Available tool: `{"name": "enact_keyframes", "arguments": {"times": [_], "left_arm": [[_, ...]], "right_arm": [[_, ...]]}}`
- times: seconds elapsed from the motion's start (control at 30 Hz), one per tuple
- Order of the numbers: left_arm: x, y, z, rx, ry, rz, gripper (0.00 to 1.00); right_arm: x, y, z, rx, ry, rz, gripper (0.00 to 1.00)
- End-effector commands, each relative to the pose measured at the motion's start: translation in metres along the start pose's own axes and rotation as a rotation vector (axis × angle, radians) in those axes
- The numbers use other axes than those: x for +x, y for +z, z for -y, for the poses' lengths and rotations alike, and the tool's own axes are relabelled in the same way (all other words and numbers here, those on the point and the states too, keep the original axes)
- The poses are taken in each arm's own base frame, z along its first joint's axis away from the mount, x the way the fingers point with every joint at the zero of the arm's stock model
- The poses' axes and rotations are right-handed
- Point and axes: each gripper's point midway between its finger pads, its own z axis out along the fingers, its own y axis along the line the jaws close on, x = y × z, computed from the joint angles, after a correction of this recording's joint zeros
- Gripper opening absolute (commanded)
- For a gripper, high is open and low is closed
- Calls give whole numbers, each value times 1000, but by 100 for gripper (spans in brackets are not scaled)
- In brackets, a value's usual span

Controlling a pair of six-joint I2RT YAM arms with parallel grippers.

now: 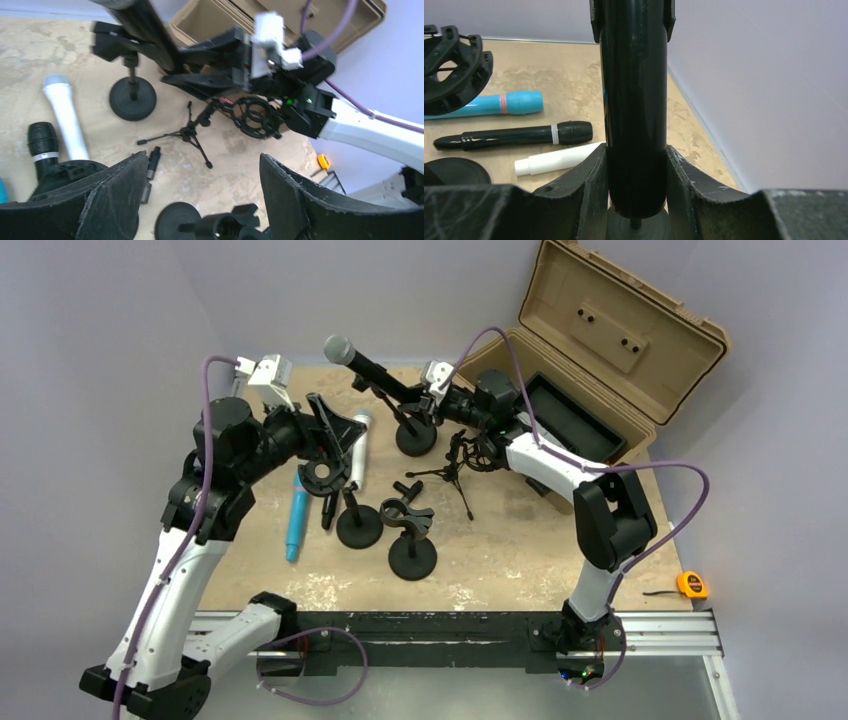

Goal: Remove the microphone from the stand

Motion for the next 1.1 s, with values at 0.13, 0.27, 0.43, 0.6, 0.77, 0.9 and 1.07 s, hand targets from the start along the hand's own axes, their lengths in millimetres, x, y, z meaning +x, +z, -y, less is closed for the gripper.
{"name": "enact_keyframes", "arguments": {"times": [0.13,0.27,0.43,0.6,0.77,0.9,1.07], "left_arm": [[-41,23,-38,2,-85,133,81],[-52,49,-36,138,-9,162,80],[-51,91,-41,331,184,189,79],[-53,121,-59,404,283,238,79],[-44,142,-71,457,401,217,81],[-38,154,-76,506,460,216,84],[-33,175,-79,606,460,174,88]], "right_arm": [[-28,-20,12,-70,-53,124,0],[-17,-25,15,-111,-19,114,0],[-5,-27,21,-141,9,103,0],[2,-26,26,-149,20,94,0],[18,-23,32,-154,31,63,0],[25,-22,36,-163,39,53,0],[34,-22,41,-171,56,37,0]]}}
